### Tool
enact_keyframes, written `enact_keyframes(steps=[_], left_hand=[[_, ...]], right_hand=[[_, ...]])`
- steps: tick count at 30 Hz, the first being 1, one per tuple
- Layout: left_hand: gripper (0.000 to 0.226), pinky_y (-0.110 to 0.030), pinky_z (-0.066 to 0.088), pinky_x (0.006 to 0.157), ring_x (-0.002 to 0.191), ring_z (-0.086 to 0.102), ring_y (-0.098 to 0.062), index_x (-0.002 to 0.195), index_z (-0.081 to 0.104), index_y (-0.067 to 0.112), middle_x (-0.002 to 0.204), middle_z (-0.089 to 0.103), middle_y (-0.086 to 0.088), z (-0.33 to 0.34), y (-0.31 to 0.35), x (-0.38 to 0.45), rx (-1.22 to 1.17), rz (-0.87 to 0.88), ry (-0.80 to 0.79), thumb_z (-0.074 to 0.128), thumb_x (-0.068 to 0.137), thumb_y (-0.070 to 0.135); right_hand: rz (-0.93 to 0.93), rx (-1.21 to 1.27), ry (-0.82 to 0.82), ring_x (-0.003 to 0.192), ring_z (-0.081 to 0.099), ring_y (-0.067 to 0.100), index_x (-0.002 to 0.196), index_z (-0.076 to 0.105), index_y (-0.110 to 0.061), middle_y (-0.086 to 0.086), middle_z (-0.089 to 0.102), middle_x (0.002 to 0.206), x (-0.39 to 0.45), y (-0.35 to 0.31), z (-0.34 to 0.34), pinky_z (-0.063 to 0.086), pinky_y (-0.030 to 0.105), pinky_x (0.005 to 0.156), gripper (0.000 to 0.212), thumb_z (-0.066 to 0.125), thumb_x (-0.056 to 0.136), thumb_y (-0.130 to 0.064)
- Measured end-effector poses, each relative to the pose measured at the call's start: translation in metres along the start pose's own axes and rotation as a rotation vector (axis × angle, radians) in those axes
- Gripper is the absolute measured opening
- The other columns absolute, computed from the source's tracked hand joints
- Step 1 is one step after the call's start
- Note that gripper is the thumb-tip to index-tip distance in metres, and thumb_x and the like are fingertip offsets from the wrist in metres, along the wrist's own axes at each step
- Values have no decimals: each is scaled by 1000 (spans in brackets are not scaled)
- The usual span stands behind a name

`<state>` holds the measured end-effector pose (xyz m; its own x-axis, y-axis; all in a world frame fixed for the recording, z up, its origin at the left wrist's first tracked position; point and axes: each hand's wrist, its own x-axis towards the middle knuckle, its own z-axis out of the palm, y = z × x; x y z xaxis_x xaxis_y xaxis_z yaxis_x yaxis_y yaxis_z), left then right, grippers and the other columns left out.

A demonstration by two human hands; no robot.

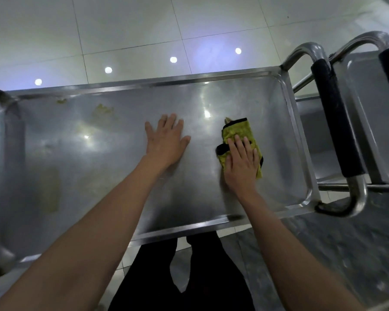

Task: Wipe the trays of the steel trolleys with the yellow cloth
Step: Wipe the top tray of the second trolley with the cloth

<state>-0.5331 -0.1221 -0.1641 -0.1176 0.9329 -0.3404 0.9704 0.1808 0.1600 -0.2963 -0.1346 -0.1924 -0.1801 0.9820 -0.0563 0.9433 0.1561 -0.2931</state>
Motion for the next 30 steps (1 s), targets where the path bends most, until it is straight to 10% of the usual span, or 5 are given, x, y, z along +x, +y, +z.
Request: enact_keyframes(steps=[20,30], left_hand=[[48,-53,20,118,147,28,-22,147,43,24,154,42,1,-1,-59,-133,-133,-237,71,41,103,45],[49,-53,21,119,147,28,-22,147,44,22,154,43,0,-6,-151,-143,-196,-283,112,40,103,43]], right_hand=[[-172,26,-89,154,14,24,152,40,-20,3,27,163,-16,-79,26,8,49,124,50,45,103,-21],[-125,67,-88,154,9,31,155,33,-13,9,22,164,0,-162,49,1,51,122,66,21,92,-29]])
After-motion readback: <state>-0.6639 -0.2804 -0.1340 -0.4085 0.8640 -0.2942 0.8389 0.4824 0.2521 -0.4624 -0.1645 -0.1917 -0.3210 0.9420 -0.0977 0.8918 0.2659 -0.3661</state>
